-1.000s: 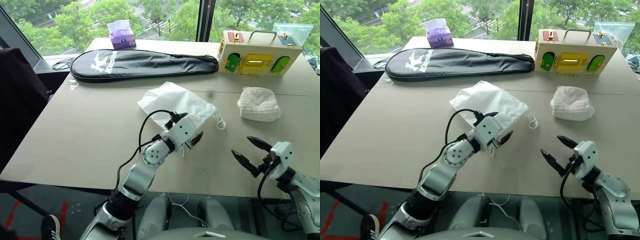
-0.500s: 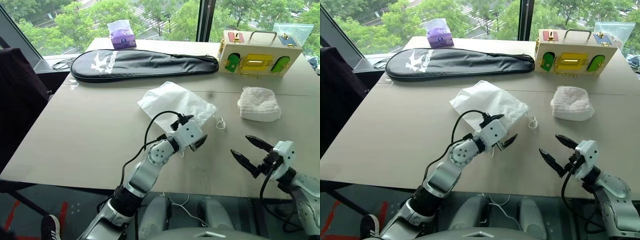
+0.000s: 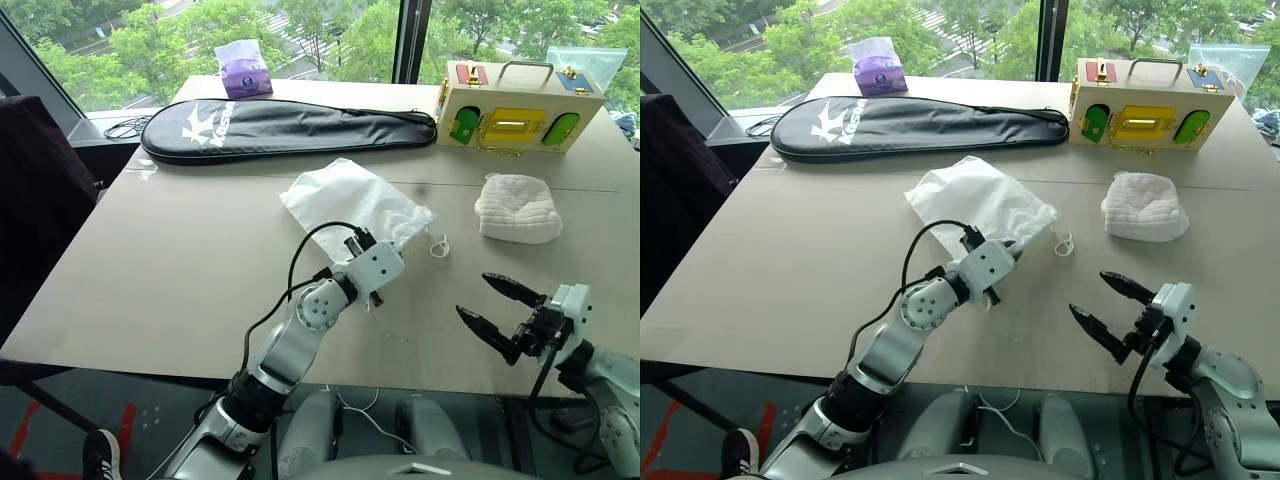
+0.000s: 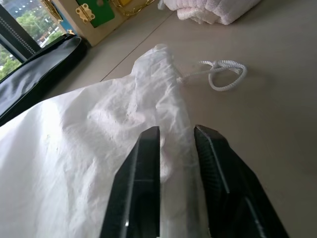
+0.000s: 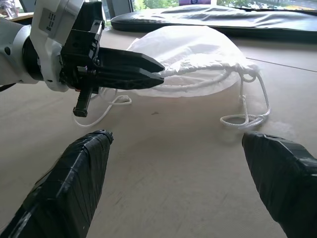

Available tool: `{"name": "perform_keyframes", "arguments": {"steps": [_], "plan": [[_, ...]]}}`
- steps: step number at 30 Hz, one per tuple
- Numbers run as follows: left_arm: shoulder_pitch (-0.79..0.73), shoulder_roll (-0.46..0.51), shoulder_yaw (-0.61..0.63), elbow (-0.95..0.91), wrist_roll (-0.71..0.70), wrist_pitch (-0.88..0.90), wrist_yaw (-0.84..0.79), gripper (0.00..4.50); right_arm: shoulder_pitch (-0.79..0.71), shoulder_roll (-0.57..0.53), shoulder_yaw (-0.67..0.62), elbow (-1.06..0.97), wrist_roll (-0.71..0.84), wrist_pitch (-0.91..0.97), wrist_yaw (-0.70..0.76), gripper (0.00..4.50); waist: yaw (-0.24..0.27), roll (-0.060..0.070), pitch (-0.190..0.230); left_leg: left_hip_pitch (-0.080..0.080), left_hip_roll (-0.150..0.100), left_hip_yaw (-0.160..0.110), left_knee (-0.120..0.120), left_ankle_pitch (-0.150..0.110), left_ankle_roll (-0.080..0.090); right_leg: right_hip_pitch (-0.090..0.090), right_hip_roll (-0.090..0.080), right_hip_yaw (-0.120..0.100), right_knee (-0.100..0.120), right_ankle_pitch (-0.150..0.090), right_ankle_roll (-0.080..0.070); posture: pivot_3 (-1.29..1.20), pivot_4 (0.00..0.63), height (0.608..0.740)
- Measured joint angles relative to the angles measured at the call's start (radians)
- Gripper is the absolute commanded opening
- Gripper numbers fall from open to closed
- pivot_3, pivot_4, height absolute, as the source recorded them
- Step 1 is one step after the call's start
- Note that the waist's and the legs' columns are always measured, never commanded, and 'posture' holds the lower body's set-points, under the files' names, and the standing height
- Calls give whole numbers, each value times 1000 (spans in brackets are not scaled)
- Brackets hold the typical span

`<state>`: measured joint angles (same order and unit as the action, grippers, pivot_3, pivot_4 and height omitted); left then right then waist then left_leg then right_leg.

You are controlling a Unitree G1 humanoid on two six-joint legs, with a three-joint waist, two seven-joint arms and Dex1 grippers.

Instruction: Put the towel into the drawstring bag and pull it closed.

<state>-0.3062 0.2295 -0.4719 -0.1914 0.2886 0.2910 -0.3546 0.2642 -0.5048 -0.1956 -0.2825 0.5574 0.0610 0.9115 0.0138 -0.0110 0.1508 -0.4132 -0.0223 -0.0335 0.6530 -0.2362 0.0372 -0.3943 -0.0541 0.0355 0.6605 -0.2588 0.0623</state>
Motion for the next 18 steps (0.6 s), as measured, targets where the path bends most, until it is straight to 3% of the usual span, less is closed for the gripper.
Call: {"name": "perform_keyframes", "arguments": {"steps": [4, 12, 18], "plan": [[2, 3, 16, 2, 36, -23, 49, 27, -9, 0, -1, 10, 0, 0, 0, 4500, 0, 0, 0, 0, 0, 0, 0, 0, 0, 0, 0, 0, 0, 0, 0, 0, 150, 740], [-29, -1, 165, 16, 83, -84, 201, 27, -50, 2, -14, 33, -14, -2, -37, 4500, 1, 0, 0, 0, 0, 0, 0, 0, 0, 0, 0, -1, 0, 0, 0, 0, 150, 740], [-55, -2, 269, 17, 41, -122, 219, 27, -186, 29, -39, 85, -54, 27, -201, 4500, -2, 0, 0, 0, 0, 0, 1, 0, 0, 0, 0, 0, 2, 0, 0, 0, 150, 740]]}}
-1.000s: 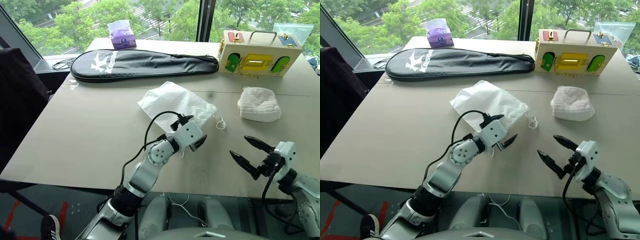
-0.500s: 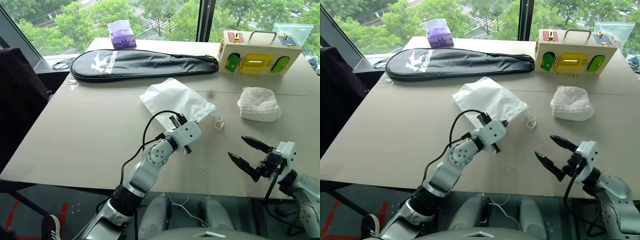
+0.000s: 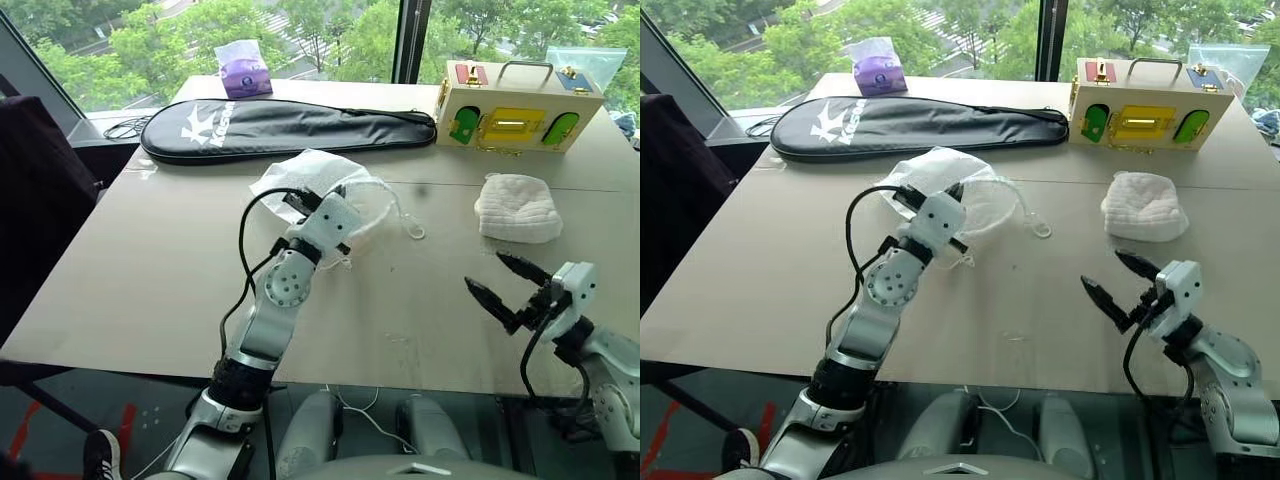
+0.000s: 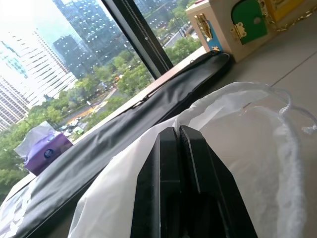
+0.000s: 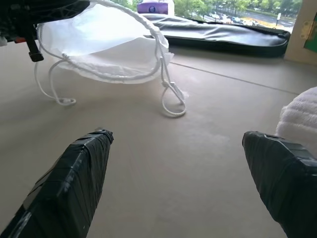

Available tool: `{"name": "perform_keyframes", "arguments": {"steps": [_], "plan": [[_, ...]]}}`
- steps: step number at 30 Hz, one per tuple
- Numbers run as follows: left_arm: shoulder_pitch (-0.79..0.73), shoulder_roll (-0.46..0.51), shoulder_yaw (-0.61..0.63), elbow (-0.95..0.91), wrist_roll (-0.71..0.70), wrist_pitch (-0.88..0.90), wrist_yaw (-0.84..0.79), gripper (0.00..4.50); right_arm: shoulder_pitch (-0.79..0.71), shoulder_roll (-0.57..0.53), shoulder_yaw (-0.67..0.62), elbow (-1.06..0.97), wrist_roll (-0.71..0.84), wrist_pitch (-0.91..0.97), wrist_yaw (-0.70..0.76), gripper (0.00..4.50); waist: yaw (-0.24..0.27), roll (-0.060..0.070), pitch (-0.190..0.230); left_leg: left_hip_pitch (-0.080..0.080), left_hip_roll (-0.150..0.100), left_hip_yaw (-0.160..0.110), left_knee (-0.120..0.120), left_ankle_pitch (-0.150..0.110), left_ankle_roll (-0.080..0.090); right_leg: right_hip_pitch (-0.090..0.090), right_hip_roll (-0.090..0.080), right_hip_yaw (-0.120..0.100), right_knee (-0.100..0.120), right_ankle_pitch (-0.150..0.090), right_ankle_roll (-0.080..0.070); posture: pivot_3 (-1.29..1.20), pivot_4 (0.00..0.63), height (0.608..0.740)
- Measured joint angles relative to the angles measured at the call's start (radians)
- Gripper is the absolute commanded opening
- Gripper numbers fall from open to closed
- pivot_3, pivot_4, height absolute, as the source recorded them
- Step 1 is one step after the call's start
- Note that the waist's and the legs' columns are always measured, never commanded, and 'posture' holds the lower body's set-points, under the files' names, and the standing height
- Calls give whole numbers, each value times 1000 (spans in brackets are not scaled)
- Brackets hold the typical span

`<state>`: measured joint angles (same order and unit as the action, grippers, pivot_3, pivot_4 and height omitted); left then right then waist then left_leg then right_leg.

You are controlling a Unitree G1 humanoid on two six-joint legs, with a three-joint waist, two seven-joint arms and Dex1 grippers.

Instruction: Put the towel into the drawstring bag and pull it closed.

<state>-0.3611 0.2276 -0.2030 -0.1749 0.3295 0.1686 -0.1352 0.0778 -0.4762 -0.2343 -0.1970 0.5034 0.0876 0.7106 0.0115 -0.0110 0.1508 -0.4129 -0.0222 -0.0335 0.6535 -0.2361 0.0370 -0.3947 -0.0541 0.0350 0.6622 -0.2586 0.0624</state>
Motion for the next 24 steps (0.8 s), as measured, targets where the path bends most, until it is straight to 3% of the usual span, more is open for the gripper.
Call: {"name": "perform_keyframes", "arguments": {"steps": [7, 12, 19, 24], "plan": [[-53, 14, 64, 0, -29, -20, -1, 27, -224, 41, -99, 76, -7, 124, -277, 4500, 6, 0, 0, -1, -2, -1, 0, 0, 0, 0, 1, -2, 0, 0, 0, 0, 150, 740], [-98, -5, 113, 2, -67, 33, -1, 27, -313, -19, -133, 185, -34, 242, -378, 4500, 2, 0, 0, -1, -2, 0, 0, 0, 0, 0, 1, -2, 0, 0, 0, 0, 150, 740], [-115, -18, 126, 2, -103, 84, -19, 27, -508, -50, -171, 490, -17, 408, -428, 4500, -9, 0, 0, -1, -2, 1, 0, 0, 0, 0, 2, -1, 1, 0, 0, 0, 150, 740], [-123, -8, 136, 8, -113, 87, -20, 27, -644, -33, -257, 682, 103, 597, -412, 4500, -15, 0, 0, -1, -2, 1, 0, 0, 0, 0, 2, -1, 0, 0, 0, 0, 150, 740]]}}
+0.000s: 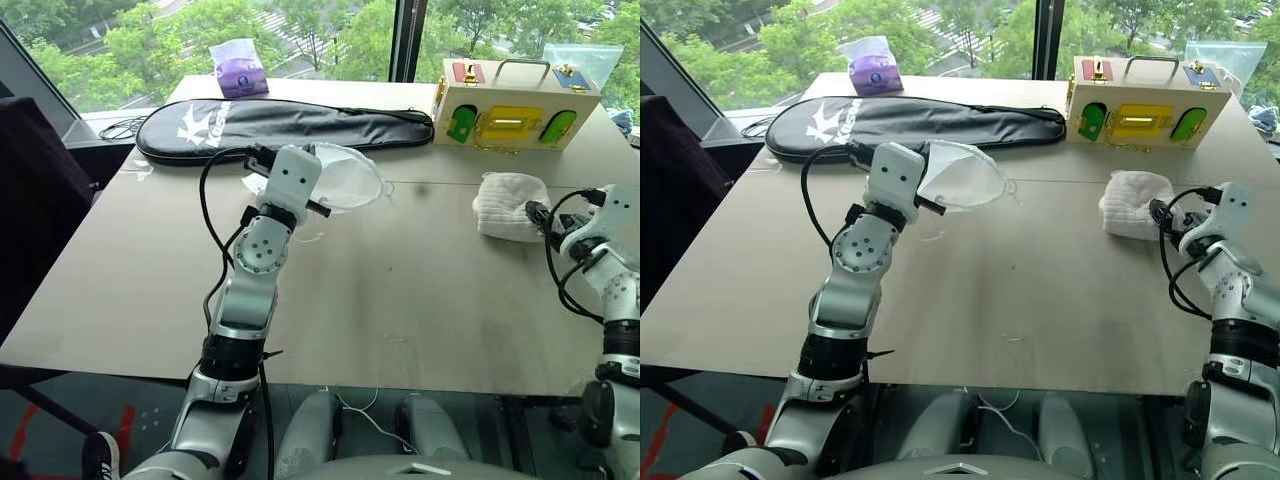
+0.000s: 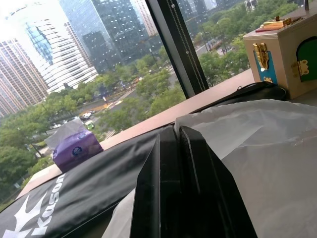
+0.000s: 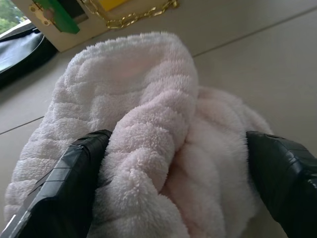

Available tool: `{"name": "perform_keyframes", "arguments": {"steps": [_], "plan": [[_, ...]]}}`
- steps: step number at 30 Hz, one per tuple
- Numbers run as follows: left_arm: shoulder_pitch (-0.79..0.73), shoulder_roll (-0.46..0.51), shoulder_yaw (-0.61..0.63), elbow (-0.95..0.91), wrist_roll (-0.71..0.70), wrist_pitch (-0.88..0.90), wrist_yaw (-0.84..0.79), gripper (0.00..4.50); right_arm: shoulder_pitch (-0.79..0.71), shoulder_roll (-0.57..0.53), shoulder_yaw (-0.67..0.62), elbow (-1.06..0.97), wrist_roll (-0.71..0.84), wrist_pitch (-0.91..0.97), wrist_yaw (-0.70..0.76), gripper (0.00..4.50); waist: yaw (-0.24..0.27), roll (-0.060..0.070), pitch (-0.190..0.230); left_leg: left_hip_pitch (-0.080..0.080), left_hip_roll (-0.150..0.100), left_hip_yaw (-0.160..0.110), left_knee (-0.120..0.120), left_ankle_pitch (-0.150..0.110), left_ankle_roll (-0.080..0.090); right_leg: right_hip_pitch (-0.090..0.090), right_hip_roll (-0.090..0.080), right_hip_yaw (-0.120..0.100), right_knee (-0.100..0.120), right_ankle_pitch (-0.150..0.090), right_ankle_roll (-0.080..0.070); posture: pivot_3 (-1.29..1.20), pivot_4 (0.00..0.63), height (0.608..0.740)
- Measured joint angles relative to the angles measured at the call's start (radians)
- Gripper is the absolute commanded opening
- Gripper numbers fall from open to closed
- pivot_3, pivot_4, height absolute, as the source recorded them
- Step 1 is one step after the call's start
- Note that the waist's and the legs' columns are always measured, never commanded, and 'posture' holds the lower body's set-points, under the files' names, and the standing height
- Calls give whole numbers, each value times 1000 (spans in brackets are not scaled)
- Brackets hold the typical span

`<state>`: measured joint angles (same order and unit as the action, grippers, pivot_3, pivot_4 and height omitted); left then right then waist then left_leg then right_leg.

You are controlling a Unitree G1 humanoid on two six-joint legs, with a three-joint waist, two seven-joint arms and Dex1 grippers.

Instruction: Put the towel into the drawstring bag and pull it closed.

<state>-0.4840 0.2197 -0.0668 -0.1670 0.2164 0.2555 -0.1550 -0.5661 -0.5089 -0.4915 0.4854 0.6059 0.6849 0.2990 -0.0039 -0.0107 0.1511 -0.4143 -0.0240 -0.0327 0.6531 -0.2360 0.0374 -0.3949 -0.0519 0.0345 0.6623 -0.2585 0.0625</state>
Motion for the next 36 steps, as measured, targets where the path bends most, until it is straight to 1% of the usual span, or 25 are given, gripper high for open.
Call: {"name": "perform_keyframes", "arguments": {"steps": [2, 5, 6, 7, 10, 12, 14, 15, 20, 23, 26, 30, 33, 36], "plan": [[0, 5, 1, 1, -2, 2, 0, 27, -35, 1, -30, 23, 47, 74, 5, 4500, -5, 0, 0, 0, 0, 0, 0, 0, 0, 0, 0, 0, 0, 0, 0, 0, 150, 740], [0, 6, 2, 1, -4, 12, 0, 27, -50, 15, -39, 27, 78, 132, 25, 4500, -13, 0, 0, 1, 1, 1, 0, 0, 0, 0, 1, 1, 0, 0, 0, 0, 150, 740], [-1, 6, 2, 1, -4, 18, -1, 0, -52, 21, -41, 24, 89, 145, 27, 3997, -15, 0, 0, 1, 1, 1, 0, 0, 0, 0, 1, 1, 0, 0, 0, 0, 150, 740], [-1, 5, 2, 2, -7, 24, -2, 0, -55, 32, -46, 24, 99, 162, 28, 3750, -18, -1, 0, 1, 2, 1, 0, 0, 0, 0, 2, 1, 1, 0, 0, 0, 150, 740], [-10, 1, 2, 2, -25, 45, -10, 0, -57, 66, -33, 24, 100, 172, 33, 2404, -27, -1, 0, 1, 3, 1, 0, 0, 0, 0, 3, 2, 1, 0, 0, 0, 150, 740], [-17, -9, 10, 2, -40, 64, -14, 0, -57, 78, -13, 24, 91, 175, 41, 1327, -34, -1, 0, 1, 2, 1, 0, 0, 0, 0, 3, 3, 1, 0, 0, 0, 150, 740], [-23, -16, 19, 2, -53, 75, -15, 0, -57, 81, 4, 24, 80, 172, 49, 513, -37, -1, 0, 1, 2, 2, 0, 0, 0, 0, 3, 3, 1, 0, 0, 0, 150, 740], [-28, -19, 24, 2, -63, 86, -15, 0, -57, 81, 11, 23, 73, 168, 59, 34, -38, -1, 0, 2, 3, 2, 0, 0, 0, 0, 3, 3, 1, 0, 0, 0, 150, 740], [-31, -20, 28, 2, -98, 113, -30, 0, -51, 87, 26, 5, 60, 161, 86, 34, -38, -1, 0, 2, 3, 2, 0, 0, 0, 0, 3, 3, 2, 0, 0, 0, 150, 740], [-43, -30, 32, 3, -124, 131, -37, 0, -39, 111, 21, -34, 88, 177, 118, 34, -37, -1, 0, 0, 3, 2, 0, 0, 0, -2, 3, 4, 2, 0, 0, 0, 150, 740], [-87, -50, 63, 6, -176, 165, -39, 0, -15, 142, 30, -150, 184, 249, 196, 34, -31, 1, 1, -1, 2, 1, 0, 0, 0, -2, 3, 3, 1, 0, 0, 0, 150, 740], [-107, -40, 101, 11, -240, 199, -79, 0, 23, 129, 47, -338, 309, 344, 286, 34, -25, 1, 1, -1, 2, 1, 0, 0, 0, -3, 2, 2, 0, 0, 0, 0, 150, 740], [-107, -14, 101, 16, -298, 218, -148, 0, 42, 126, 58, -443, 400, 412, 311, 34, -19, 1, 1, -1, 2, 0, 0, 0, 0, -3, 2, 2, 0, 0, 0, 0, 150, 740], [-107, -6, 102, 16, -337, 222, -181, 0, 46, 127, 70, -487, 451, 445, 317, 34, -15, 1, 1, -1, 2, 0, 0, 0, 0, -3, 2, 1, 1, 0, 0, 0, 150, 740]]}}
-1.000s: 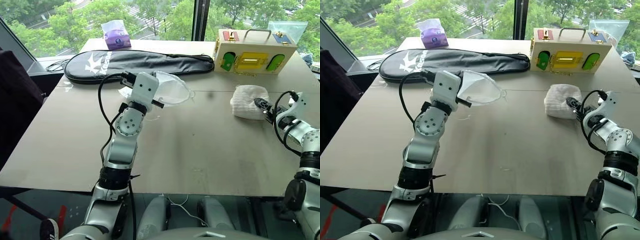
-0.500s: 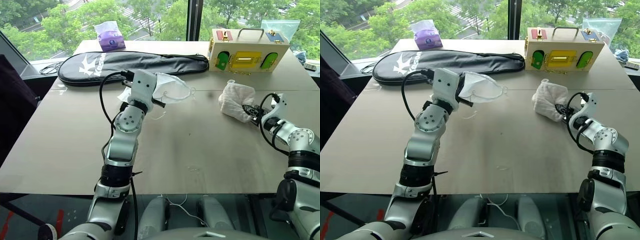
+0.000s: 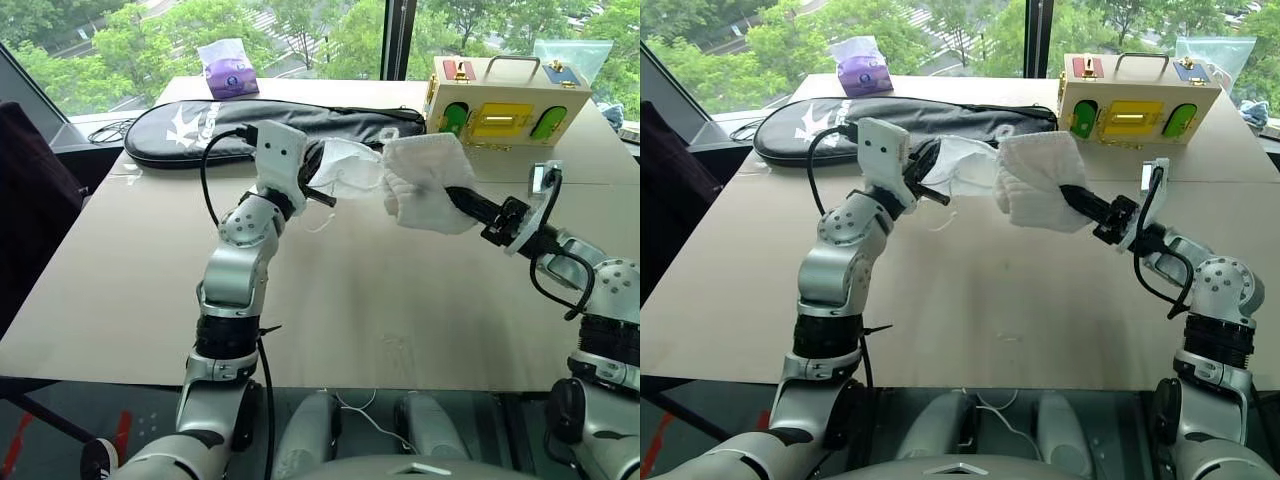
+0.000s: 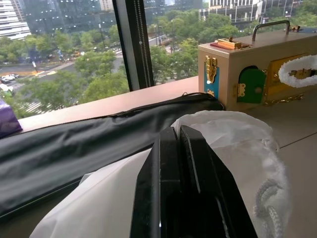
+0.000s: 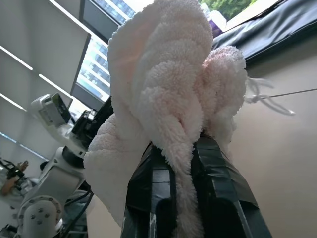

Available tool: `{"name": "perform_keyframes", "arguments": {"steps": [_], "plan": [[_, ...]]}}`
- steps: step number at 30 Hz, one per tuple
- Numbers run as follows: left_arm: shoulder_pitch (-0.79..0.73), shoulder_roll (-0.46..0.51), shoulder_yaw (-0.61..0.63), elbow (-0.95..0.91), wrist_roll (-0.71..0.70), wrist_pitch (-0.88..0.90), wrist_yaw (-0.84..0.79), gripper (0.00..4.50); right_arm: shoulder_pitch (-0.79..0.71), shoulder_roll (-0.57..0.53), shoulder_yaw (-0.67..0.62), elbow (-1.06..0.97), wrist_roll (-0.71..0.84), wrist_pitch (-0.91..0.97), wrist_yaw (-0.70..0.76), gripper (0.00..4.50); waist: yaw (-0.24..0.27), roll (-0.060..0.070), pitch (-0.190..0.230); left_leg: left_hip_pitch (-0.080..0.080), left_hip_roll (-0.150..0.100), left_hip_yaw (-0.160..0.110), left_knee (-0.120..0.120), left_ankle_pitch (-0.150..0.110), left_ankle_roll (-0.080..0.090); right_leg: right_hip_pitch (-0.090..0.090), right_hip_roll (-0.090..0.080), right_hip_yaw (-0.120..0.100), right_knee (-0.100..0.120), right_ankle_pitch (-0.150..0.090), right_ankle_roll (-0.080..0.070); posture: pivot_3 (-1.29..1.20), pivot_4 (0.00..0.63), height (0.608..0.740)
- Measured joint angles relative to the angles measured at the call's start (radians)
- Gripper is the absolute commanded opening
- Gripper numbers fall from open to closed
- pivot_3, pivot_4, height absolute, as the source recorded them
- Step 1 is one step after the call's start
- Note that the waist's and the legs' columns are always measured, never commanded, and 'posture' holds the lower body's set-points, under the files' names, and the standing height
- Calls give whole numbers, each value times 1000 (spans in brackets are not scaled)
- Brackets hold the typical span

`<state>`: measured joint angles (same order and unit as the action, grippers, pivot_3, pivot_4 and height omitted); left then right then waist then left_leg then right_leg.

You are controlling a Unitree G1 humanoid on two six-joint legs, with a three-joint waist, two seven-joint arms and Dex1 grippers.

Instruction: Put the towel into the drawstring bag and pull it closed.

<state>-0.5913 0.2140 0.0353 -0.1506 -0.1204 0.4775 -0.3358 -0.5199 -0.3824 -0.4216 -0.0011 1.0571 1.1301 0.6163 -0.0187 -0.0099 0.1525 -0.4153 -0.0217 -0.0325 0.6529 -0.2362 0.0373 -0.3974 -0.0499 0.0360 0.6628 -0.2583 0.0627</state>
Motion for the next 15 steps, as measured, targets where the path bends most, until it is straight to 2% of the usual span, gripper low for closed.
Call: {"name": "perform_keyframes", "arguments": {"steps": [9, 12, 15], "plan": [[72, 37, -6, -47, -134, 1, -145, 0, 21, 9, 131, -19, -44, 18, -82, 34, 5, 0, 0, 0, 0, 0, 0, 0, 0, 0, -1, 0, -1, 0, 0, 0, 150, 740], [125, 63, -8, -80, -159, -11, -194, 0, 34, 8, 134, -15, -35, 58, -105, 34, 5, 0, 0, 0, 0, 0, 0, 0, 0, 0, -1, 0, -1, 0, 0, 0, 150, 740], [174, 86, -43, -124, -174, -49, -245, 0, 32, 21, 93, -7, 41, 144, -169, 34, 6, 0, 0, 0, 0, 0, 0, 0, 0, 0, -4, 1, -1, 0, 0, 0, 150, 740]]}}
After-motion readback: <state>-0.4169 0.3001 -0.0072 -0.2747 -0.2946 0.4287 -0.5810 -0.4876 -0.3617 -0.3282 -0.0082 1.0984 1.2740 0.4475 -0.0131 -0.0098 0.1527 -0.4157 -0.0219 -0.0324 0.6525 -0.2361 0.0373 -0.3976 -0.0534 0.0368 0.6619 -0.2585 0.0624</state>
